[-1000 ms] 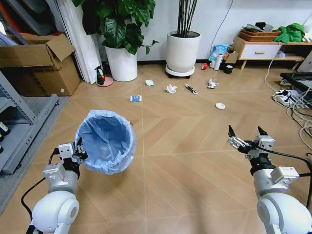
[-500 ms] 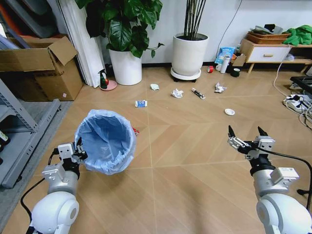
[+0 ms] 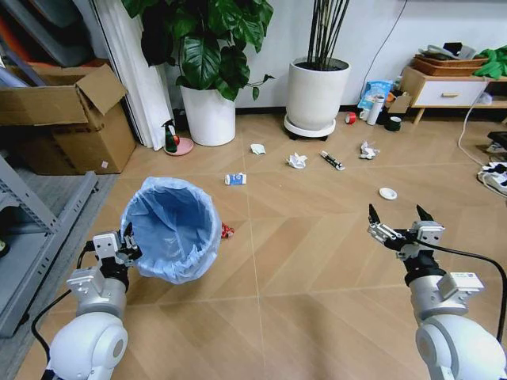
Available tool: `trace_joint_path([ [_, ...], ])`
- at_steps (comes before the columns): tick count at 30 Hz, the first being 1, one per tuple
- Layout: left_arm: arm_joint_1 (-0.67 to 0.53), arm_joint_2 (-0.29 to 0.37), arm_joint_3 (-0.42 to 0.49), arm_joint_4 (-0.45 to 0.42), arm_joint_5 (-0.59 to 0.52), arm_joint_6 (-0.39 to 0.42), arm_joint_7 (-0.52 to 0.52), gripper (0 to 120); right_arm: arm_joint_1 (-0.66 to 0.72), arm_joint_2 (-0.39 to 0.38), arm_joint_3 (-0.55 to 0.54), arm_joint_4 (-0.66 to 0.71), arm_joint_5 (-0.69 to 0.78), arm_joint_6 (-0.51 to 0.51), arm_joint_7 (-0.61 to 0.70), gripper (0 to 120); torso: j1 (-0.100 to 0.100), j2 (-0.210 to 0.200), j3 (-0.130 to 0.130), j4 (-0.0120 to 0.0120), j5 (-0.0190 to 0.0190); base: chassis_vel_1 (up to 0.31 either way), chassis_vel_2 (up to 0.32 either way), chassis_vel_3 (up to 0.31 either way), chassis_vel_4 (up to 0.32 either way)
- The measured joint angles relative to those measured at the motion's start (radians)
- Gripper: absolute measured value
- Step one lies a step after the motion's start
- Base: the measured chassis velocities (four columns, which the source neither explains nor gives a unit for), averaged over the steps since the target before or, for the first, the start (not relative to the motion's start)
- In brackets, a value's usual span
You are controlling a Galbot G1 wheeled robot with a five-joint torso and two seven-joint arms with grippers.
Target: Pick up the trash bin and place the garbage on the floor into it.
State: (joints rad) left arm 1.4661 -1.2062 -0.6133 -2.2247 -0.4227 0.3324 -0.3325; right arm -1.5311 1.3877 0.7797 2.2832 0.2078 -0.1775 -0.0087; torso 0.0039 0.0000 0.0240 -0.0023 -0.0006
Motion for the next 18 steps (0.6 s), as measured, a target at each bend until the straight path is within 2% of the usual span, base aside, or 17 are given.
trace_joint_path([
  [18, -0.004, 0.002, 0.001, 0.01, 0.002, -0.006, 0.0, 0, -0.001, 0.006, -0.006, -0.007, -0.016, 0.013, -0.014, 100, 0.0, 0.0, 0.0, 0.0002, -0.0001, -0.055, 0.275, 0.054, -0.271],
])
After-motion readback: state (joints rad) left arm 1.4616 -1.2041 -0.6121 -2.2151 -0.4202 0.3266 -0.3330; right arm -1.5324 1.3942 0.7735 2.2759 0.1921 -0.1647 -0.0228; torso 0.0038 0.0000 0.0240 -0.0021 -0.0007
